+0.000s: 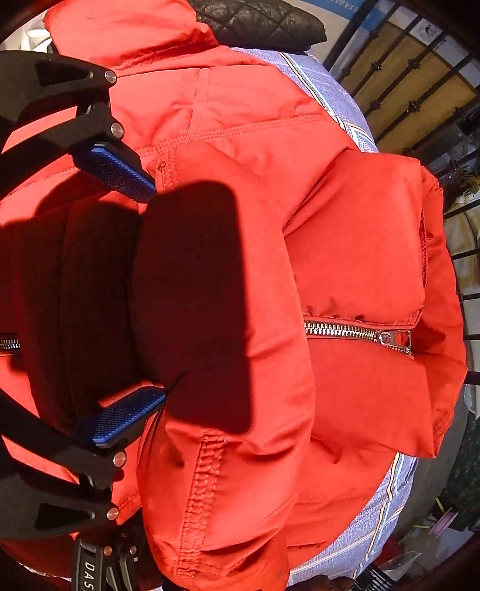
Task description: Fold large clothes
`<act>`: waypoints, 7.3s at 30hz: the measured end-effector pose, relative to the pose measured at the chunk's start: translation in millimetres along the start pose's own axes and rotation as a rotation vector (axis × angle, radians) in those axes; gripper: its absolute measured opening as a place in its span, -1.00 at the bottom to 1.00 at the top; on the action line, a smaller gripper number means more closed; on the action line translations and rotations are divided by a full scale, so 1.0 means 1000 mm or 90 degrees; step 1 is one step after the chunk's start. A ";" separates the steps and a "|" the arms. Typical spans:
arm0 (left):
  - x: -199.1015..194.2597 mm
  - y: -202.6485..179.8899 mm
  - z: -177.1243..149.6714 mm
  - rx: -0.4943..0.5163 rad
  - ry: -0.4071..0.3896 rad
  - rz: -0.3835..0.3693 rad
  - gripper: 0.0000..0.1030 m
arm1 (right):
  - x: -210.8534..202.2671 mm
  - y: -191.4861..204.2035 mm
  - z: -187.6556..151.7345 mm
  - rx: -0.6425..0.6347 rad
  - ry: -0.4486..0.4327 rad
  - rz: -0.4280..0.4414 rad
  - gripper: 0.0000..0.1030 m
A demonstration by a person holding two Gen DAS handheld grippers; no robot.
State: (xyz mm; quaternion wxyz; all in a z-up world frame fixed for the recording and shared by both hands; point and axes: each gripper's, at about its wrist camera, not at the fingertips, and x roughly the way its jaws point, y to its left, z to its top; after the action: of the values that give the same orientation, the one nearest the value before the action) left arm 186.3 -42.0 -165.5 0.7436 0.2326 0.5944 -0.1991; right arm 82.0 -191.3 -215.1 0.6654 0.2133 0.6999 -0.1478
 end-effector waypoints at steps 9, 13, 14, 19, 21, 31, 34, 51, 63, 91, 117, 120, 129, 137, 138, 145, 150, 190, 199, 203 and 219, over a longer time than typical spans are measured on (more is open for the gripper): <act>0.004 -0.007 -0.006 0.003 -0.009 0.019 0.91 | 0.009 0.000 -0.001 0.020 -0.022 -0.010 0.90; -0.010 -0.003 -0.002 0.021 -0.003 0.005 0.90 | 0.003 -0.003 -0.002 0.014 -0.005 -0.001 0.89; -0.018 0.001 -0.004 0.018 -0.021 0.007 0.89 | -0.005 -0.004 -0.001 0.024 -0.007 -0.003 0.89; -0.039 0.038 -0.031 -0.024 -0.056 0.012 0.89 | -0.061 -0.015 -0.019 0.057 -0.140 0.047 0.89; -0.042 0.061 -0.045 -0.061 -0.055 -0.003 0.86 | -0.067 -0.023 -0.030 0.071 -0.144 0.048 0.89; -0.066 0.117 -0.100 -0.165 -0.042 0.035 0.82 | -0.094 -0.010 -0.031 0.024 -0.221 0.056 0.89; -0.076 0.123 -0.114 -0.189 -0.050 0.043 0.82 | -0.082 0.002 -0.010 0.007 -0.211 0.062 0.89; -0.121 0.286 -0.249 -0.560 -0.076 0.122 0.83 | -0.082 0.010 -0.030 -0.008 -0.194 0.073 0.91; -0.146 0.460 -0.348 -0.953 -0.216 0.040 0.75 | -0.107 0.035 -0.096 -0.129 -0.201 0.108 0.91; -0.227 0.465 -0.270 -0.774 -0.396 -0.030 -0.92 | -0.113 0.052 -0.105 -0.146 -0.199 0.076 0.91; -0.125 -0.006 -0.025 0.027 -0.181 -0.141 -0.92 | -0.114 -0.019 -0.101 0.018 -0.199 0.093 0.91; -0.095 -0.033 -0.036 0.078 -0.129 -0.096 -0.79 | -0.113 -0.021 -0.099 0.023 -0.194 0.089 0.91; -0.135 -0.043 -0.082 0.088 -0.185 -0.183 0.68 | -0.125 -0.039 -0.087 0.065 -0.201 0.102 0.91; -0.163 0.055 -0.090 -0.092 -0.248 -0.086 0.68 | -0.186 0.036 -0.055 -0.079 -0.286 0.159 0.91; -0.164 0.069 -0.089 -0.120 -0.248 -0.073 0.68 | -0.190 0.058 -0.051 -0.123 -0.292 0.163 0.91; -0.145 0.173 -0.064 -0.251 -0.211 -0.015 0.66 | -0.182 0.178 -0.039 -0.311 -0.273 0.170 0.91; -0.119 0.184 -0.045 -0.231 -0.164 -0.003 0.67 | -0.144 0.198 -0.016 -0.291 -0.249 0.091 0.91; 0.003 0.161 -0.026 -0.186 -0.003 0.026 0.90 | -0.024 0.167 0.020 -0.274 -0.106 0.009 0.90; -0.065 0.125 -0.053 -0.107 -0.088 0.058 0.88 | -0.078 0.120 -0.035 -0.221 -0.202 0.061 0.91; -0.082 0.119 -0.073 -0.116 -0.093 0.038 0.88 | -0.085 0.090 -0.053 -0.175 -0.199 0.074 0.91; -0.094 0.153 -0.158 -0.182 -0.073 0.018 0.88 | -0.070 -0.038 -0.123 0.015 -0.150 0.105 0.90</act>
State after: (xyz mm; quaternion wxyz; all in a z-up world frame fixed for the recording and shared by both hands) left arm 128.8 176.2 -86.5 0.8044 0.1213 0.5702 -0.1147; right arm -42.0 -171.0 -139.7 0.7503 0.2593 0.5952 -0.1247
